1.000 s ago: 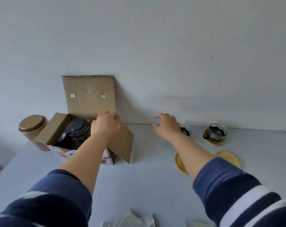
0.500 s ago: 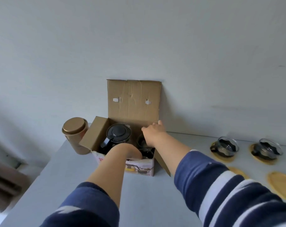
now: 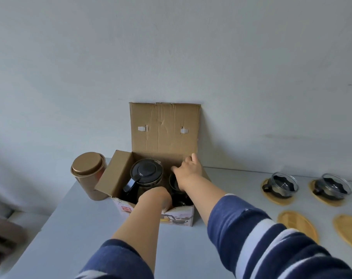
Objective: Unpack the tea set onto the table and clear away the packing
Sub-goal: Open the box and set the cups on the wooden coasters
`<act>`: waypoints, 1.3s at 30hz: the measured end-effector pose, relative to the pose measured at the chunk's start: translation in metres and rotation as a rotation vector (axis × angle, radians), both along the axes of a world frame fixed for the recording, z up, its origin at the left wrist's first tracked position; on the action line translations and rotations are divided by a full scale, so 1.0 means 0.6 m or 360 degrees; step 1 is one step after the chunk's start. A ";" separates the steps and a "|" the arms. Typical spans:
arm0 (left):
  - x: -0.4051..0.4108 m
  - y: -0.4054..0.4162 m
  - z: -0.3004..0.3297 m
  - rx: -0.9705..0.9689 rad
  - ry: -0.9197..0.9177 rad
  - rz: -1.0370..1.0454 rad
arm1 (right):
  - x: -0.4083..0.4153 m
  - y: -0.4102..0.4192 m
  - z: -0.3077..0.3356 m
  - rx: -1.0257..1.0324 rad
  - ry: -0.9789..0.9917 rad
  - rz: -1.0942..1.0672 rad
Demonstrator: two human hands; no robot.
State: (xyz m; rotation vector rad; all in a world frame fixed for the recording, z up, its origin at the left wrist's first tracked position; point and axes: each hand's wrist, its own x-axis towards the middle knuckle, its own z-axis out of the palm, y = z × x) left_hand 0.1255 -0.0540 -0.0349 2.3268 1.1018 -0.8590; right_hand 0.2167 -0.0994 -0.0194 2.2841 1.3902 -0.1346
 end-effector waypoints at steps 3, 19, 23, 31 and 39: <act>-0.002 -0.003 0.001 -0.0017 -0.0034 0.0011 | 0.005 -0.015 0.010 0.0210 0.0056 -0.0010; -0.003 -0.051 0.130 -0.0044 -0.1039 0.0870 | 0.062 -0.163 0.168 0.1164 0.1101 -0.0635; 0.028 -0.119 0.154 0.0108 -0.1239 0.0759 | 0.106 -0.260 0.165 0.1292 0.1200 -0.0779; 0.142 -0.294 0.094 -0.0356 -0.1566 0.0884 | 0.216 -0.486 0.091 0.1285 0.1197 -0.1166; 0.220 -0.440 -0.024 -0.0777 -0.1557 0.1003 | 0.285 -0.649 -0.011 0.1250 0.1229 -0.1441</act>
